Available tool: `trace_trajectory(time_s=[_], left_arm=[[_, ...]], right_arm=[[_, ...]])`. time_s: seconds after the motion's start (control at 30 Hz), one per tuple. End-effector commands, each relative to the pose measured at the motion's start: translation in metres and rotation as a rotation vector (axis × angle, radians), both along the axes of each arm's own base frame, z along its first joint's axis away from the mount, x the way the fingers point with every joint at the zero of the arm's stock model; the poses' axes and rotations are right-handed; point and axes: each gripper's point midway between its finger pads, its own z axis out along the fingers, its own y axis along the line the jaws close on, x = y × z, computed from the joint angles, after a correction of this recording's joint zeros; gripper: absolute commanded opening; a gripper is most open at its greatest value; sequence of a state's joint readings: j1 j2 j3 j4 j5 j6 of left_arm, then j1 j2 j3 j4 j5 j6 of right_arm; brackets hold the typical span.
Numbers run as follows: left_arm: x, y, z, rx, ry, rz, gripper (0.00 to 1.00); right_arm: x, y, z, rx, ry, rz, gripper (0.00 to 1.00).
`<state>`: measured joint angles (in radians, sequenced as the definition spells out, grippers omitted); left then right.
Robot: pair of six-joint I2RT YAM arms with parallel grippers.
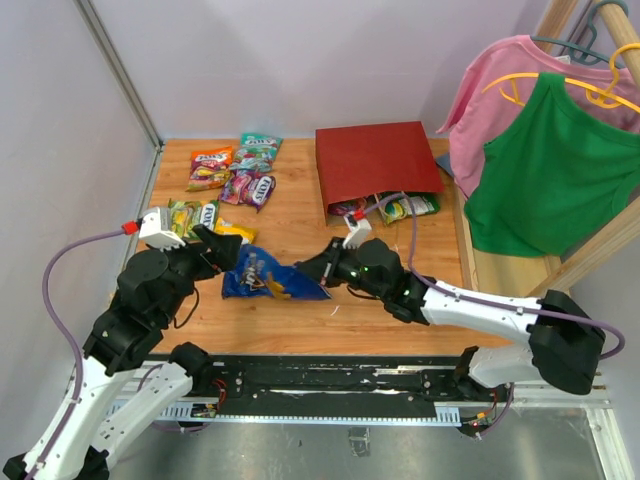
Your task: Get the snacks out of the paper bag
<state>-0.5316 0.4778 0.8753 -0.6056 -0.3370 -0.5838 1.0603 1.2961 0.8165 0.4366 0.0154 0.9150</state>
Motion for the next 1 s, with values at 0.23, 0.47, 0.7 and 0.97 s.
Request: trace_trajectory(time_s=[0.23, 0.47, 0.7, 0.97], left_arm=[[0.013, -0.016, -0.022, 0.025, 0.039, -0.044, 0.95], [0.019, -0.026, -0.046, 0.035, 0.082, -0.075, 0.94], [0.024, -0.04, -0.055, 0.02, 0.1, -0.124, 0.93], [0.028, -0.065, -0.081, -0.03, 0.135, -0.214, 0.92]], right_arm=[[0.031, -0.106, -0.136, -0.132, 0.245, -0.333, 0.01], [0.043, -0.168, -0.124, -0.263, 0.132, -0.512, 0.01], [0.058, -0.199, -0.117, -0.353, 0.11, -0.495, 0.97], [0.029, -0.172, -0.079, -0.558, -0.115, -0.396, 0.82]])
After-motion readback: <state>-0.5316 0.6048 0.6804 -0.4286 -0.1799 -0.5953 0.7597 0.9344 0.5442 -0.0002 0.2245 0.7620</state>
